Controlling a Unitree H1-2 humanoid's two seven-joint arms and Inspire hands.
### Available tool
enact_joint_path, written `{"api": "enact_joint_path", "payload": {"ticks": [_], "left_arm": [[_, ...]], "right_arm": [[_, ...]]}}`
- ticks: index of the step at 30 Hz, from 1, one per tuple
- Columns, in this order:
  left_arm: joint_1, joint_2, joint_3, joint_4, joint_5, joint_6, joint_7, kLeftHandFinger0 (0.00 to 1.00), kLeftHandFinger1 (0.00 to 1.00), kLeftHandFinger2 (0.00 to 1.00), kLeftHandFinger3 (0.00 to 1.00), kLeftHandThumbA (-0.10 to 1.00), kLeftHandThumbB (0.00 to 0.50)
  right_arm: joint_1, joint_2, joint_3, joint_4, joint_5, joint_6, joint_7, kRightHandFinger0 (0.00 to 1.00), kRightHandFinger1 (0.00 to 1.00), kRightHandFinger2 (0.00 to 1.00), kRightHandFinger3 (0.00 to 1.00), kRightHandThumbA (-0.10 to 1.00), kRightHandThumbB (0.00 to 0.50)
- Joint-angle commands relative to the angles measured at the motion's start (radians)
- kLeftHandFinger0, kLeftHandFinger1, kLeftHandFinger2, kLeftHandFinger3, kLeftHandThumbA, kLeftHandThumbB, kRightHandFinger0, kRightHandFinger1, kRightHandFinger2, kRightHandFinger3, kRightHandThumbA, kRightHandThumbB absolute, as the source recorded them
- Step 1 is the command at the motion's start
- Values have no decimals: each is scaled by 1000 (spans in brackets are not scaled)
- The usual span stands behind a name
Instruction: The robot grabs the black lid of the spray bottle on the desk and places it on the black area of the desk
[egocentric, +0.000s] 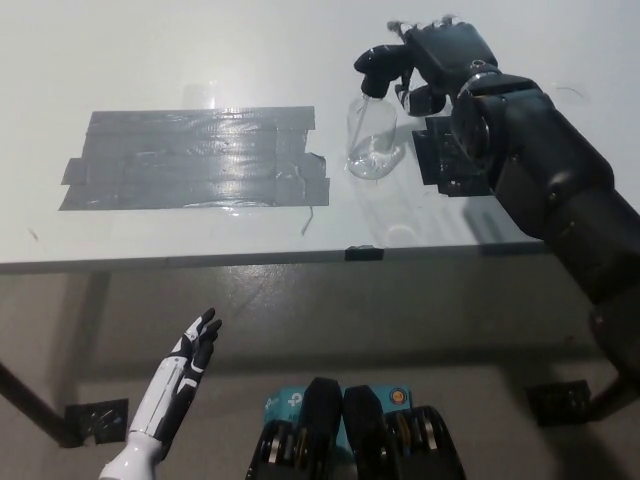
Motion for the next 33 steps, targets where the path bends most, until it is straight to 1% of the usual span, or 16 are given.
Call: {"api": "enact_joint_path", "payload": {"ticks": [1,2,5,6,7,12,14,16,17,19,21,23,25,28,30,33], "left_arm": [[-23,19,-8,-13,6,-35,-13,1000,1000,1000,1000,1000,103],[-27,20,-9,-10,9,-37,-13,1000,1000,1000,1000,1000,98],[-28,23,-16,-14,19,-37,-13,1000,1000,1000,1000,1000,93],[-30,24,-16,-9,16,-41,-13,1000,1000,1000,1000,1000,88],[-35,24,-17,-4,14,-46,-12,1000,1000,1000,1000,1000,77],[-36,27,-20,1,10,-53,-13,1000,1000,1000,1000,1000,79],[-35,29,-23,1,15,-50,-13,1000,1000,1000,1000,1000,79],[-33,29,-23,-8,11,-34,-15,1000,1000,1000,1000,1000,82],[-33,29,-24,-6,10,-40,-15,1000,1000,1000,1000,1000,66],[-34,31,-26,-6,14,-37,-16,1000,1000,1000,1000,1000,61],[-43,32,-26,-4,11,-36,-18,1000,1000,1000,1000,1000,52],[-48,33,-26,-2,7,-33,-21,1000,1000,1000,1000,1000,49],[-47,35,-28,-8,13,-25,-23,1000,1000,1000,1000,1000,50],[-51,35,-29,-6,18,-30,-19,1000,1000,1000,1000,1000,35],[-53,35,-30,1,20,-39,-17,1000,1000,1000,1000,1000,32],[-54,35,-28,-4,16,-27,-19,1000,1000,1000,1000,1000,36]], "right_arm": [[-81,15,-20,17,22,-25,-77,69,121,217,435,721,214],[-81,16,-25,13,26,-29,-91,10,26,127,389,743,206],[-76,15,-34,-4,32,-42,-116,0,0,65,332,781,200],[-73,13,-38,-11,37,-53,-131,0,0,14,242,782,202],[-71,11,-44,-20,41,-52,-132,0,0,7,227,797,198],[-61,9,-65,-55,51,-68,-145,0,0,19,394,881,174],[-58,9,-73,-66,58,-73,-149,0,0,10,393,878,166],[-54,7,-86,-77,70,-84,-149,0,0,53,427,882,151],[-53,7,-97,-83,80,-88,-151,0,0,82,411,888,140],[-50,2,-108,-103,84,-87,-155,0,0,60,334,921,135],[-59,0,-112,-103,86,-94,-155,27,14,79,307,954,129],[-63,-5,-119,-111,89,-105,-165,4,0,74,285,984,113],[-63,-9,-135,-126,103,-109,-158,48,51,156,383,1000,96],[-68,-16,-148,-145,112,-110,-151,224,206,369,536,1000,62],[-68,-22,-155,-157,113,-111,-153,205,194,371,569,1000,38],[-73,-25,-162,-155,114,-109,-151,228,213,403,601,1000,23]]}}
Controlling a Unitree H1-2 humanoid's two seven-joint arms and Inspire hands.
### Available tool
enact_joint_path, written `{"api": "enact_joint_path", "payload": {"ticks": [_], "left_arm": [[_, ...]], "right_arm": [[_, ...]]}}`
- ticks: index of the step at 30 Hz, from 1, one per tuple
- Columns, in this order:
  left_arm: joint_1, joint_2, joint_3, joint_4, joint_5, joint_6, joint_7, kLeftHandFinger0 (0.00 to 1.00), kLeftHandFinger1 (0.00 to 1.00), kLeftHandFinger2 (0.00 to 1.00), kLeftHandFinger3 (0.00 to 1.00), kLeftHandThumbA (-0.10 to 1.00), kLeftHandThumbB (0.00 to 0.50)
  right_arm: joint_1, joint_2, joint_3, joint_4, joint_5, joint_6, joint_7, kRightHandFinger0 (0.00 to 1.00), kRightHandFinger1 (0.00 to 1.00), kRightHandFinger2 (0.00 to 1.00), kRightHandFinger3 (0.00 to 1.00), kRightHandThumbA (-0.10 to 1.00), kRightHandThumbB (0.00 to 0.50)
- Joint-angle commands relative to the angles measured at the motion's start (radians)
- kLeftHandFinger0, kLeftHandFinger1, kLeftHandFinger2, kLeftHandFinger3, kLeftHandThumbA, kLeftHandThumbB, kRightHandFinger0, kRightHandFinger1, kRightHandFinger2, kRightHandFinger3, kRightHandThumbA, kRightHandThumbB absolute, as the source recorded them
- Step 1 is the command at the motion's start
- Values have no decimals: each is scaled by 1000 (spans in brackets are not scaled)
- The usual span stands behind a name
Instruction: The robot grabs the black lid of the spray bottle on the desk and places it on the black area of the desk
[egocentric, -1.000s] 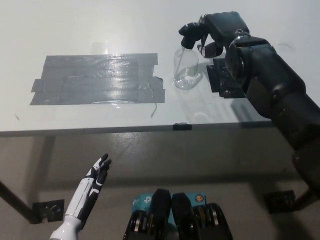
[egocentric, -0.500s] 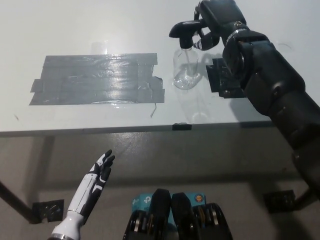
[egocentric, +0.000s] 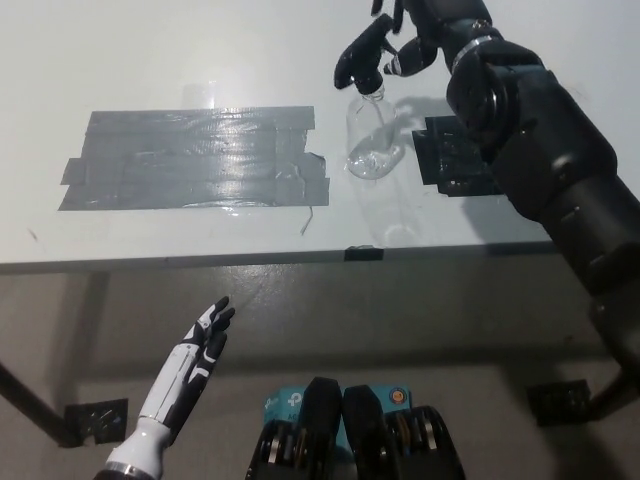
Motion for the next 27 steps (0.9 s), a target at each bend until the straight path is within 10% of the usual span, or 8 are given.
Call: {"api": "enact_joint_path", "payload": {"ticks": [1,14,16,17,18,19,23,27], "left_arm": [[-15,19,1,-11,9,-19,-8,1000,1000,1000,1000,1000,30],[-10,21,6,-4,-3,-16,-12,986,990,948,1000,1000,58],[-6,23,5,-7,1,-14,-12,980,981,937,1000,1000,55],[-5,24,5,-5,2,-17,-11,973,974,928,1000,1000,52],[-5,24,4,0,5,-24,-8,971,972,925,1000,1000,50],[-3,23,5,0,6,-22,-6,970,971,923,1000,1000,50],[-2,24,1,-4,6,-20,-9,962,965,916,1000,1000,44],[-1,24,-1,-8,13,-10,-9,959,958,906,1000,1000,43]], "right_arm": [[-70,-28,-29,-43,30,-28,-33,214,199,382,589,1000,16],[-78,-59,-45,-35,39,-37,-39,202,178,324,566,959,4],[-74,-64,-48,-37,44,-39,-32,293,230,355,579,915,31],[-73,-66,-46,-35,45,-44,-28,158,139,263,510,806,106],[-75,-70,-36,-34,42,-49,-5,239,319,459,713,729,191],[-79,-75,-21,-29,43,-66,41,892,938,1000,1000,695,316],[-66,-72,-42,-47,91,-64,101,1000,1000,1000,1000,982,449],[-26,-33,-149,-157,231,-24,187,1000,1000,1000,1000,1000,500]]}}
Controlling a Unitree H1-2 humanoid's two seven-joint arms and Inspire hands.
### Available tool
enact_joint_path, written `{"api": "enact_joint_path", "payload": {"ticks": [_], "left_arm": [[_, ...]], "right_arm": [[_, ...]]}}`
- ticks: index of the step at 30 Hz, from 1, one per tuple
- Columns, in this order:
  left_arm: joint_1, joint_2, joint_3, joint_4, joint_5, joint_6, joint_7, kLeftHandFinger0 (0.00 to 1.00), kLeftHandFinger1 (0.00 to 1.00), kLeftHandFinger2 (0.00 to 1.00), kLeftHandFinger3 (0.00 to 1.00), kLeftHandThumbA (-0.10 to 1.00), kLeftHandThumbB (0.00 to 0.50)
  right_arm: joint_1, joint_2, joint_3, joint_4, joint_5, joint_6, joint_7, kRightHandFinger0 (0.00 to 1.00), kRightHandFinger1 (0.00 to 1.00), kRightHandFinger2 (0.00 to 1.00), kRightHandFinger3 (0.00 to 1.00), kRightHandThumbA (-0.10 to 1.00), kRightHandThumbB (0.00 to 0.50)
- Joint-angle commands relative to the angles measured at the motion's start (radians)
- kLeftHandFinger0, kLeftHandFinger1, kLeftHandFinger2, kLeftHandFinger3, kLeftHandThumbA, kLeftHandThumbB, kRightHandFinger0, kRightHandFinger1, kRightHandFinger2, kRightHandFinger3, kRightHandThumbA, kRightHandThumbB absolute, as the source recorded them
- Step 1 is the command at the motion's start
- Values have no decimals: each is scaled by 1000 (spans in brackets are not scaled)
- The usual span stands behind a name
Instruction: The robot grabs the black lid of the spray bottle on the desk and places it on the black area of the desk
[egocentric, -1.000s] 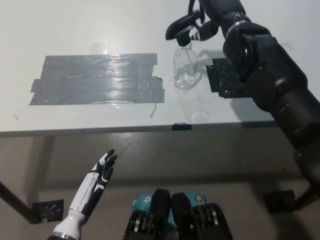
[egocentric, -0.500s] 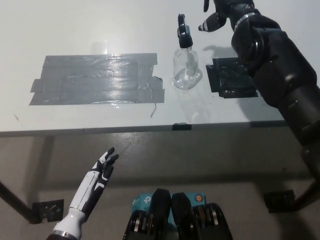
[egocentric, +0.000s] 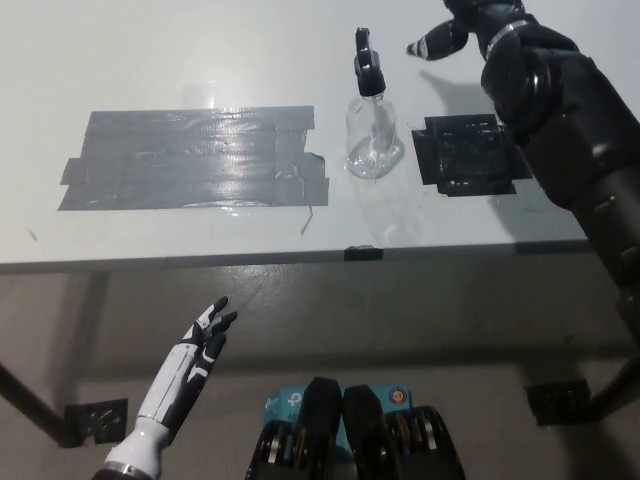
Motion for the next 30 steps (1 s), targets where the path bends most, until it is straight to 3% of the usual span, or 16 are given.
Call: {"api": "enact_joint_path", "payload": {"ticks": [1,6,14,30], "left_arm": [[-1,18,-1,-15,12,-10,-9,959,958,906,1000,1000,43],[2,18,-5,-18,19,-18,-6,962,964,937,1000,1000,38],[-7,22,-11,-22,27,-33,-9,949,961,955,1000,1000,15],[-6,21,-14,-19,36,-44,-6,945,955,944,1000,1000,22]], "right_arm": [[-28,24,-90,-106,167,5,114,1000,1000,1000,1000,1000,500],[-18,87,-178,-133,261,38,158,1000,1000,1000,1000,1000,500],[-37,117,-208,-41,305,3,184,1000,1000,1000,1000,1000,500],[-107,75,-44,206,175,-14,58,1000,1000,1000,1000,1000,500]]}}
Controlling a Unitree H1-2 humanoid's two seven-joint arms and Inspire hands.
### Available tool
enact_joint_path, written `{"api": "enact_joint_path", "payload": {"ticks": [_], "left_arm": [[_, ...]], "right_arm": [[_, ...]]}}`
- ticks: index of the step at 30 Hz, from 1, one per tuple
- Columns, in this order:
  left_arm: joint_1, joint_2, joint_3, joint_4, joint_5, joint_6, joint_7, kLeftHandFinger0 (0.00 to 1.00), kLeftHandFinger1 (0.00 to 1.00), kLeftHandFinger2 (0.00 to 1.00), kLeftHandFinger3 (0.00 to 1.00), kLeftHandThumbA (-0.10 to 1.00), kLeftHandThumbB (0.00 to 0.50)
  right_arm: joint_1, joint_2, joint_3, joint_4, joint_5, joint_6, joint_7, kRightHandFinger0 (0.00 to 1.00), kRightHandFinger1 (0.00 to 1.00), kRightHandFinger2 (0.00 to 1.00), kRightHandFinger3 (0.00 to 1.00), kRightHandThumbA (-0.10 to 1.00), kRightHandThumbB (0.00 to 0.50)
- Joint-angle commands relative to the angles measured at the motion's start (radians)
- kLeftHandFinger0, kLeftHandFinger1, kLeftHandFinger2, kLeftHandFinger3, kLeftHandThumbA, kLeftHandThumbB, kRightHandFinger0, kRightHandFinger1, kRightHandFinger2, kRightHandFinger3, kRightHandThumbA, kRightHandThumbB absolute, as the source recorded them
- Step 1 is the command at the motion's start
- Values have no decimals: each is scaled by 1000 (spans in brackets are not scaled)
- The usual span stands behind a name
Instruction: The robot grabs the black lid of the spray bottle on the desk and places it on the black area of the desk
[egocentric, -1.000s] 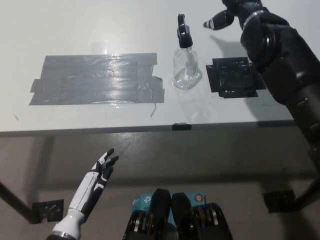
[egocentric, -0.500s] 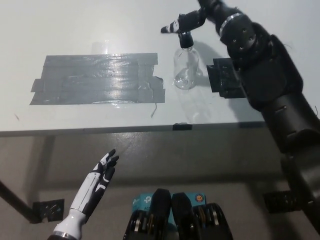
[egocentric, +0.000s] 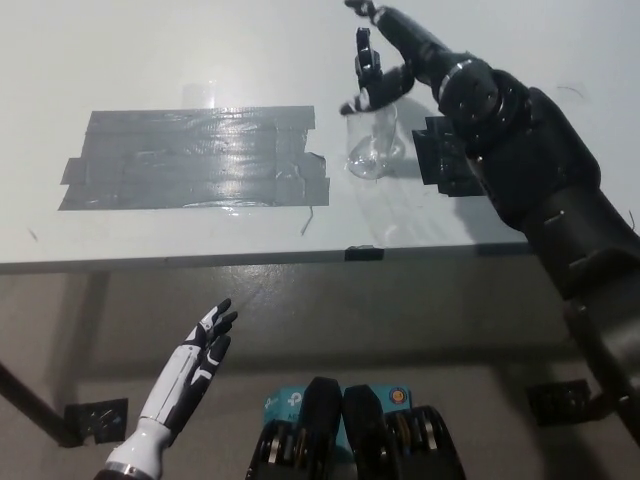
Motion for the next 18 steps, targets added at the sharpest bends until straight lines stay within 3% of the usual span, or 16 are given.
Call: {"api": "enact_joint_path", "payload": {"ticks": [1,12,18], "left_arm": [[-13,18,-3,-18,11,-40,-7,942,951,940,1000,1000,22],[-13,17,-9,-19,19,-44,-7,939,946,929,1000,1000,11],[-23,22,-17,-14,30,-57,-8,933,939,918,1000,1000,0]], "right_arm": [[-109,-29,21,21,-28,-28,-62,1000,1000,1000,1000,1000,500],[-118,-11,11,58,1,-50,-80,1000,1000,1000,1000,1000,500],[-129,7,-87,85,104,-65,-37,1000,1000,1000,1000,964,500]]}}
